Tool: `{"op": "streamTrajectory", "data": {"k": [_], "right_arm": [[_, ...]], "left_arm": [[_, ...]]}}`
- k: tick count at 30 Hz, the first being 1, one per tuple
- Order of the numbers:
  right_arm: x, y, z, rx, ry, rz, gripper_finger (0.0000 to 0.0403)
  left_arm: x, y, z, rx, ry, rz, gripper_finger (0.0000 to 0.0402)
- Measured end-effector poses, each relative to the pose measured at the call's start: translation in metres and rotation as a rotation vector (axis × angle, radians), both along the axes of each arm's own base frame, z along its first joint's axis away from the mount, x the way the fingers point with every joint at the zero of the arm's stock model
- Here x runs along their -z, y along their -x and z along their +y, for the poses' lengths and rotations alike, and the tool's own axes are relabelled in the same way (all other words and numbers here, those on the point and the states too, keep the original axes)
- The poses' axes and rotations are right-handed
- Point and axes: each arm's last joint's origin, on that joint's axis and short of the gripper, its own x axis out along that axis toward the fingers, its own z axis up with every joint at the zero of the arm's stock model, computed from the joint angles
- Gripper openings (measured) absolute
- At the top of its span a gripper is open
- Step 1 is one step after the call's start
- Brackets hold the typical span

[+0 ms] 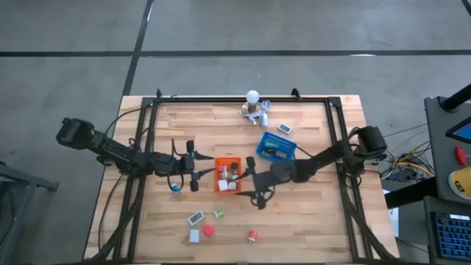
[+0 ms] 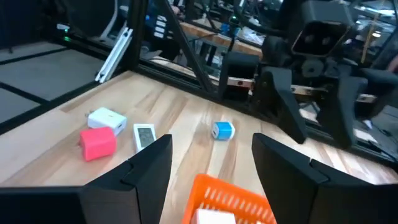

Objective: Pick & Place Office items
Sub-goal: Put the bottom white digital timer into the blue bin

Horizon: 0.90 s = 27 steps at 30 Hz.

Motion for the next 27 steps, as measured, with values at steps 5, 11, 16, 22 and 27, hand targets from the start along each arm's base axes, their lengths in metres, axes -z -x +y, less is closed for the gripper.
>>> {"op": "streamTrajectory", "data": {"k": [5, 11, 16, 22, 27], "right_arm": [[0.003, 0.025, 0.012, 0.048, -0.003, 0.019, 0.0219], [0.014, 0.054, 0.026, 0.108, -0.016, 0.062, 0.0219], [0.019, 0.073, 0.037, 0.143, -0.023, 0.08, 0.0219], [0.022, 0.09, 0.045, 0.136, -0.031, 0.087, 0.0219], [0.026, 0.103, 0.049, 0.117, -0.031, 0.106, 0.0219]], "left_arm": [[0.004, 0.001, -0.001, 0.0, 0.05, 0.037, 0.0195], [0.011, 0.005, -0.009, 0.013, 0.141, 0.097, 0.0195], [0.014, 0.007, -0.022, 0.033, 0.228, 0.169, 0.019], [0.002, 0.003, -0.045, 0.064, 0.258, 0.286, 0.019], [-0.009, 0.003, -0.06, 0.057, 0.257, 0.313, 0.019]]}}
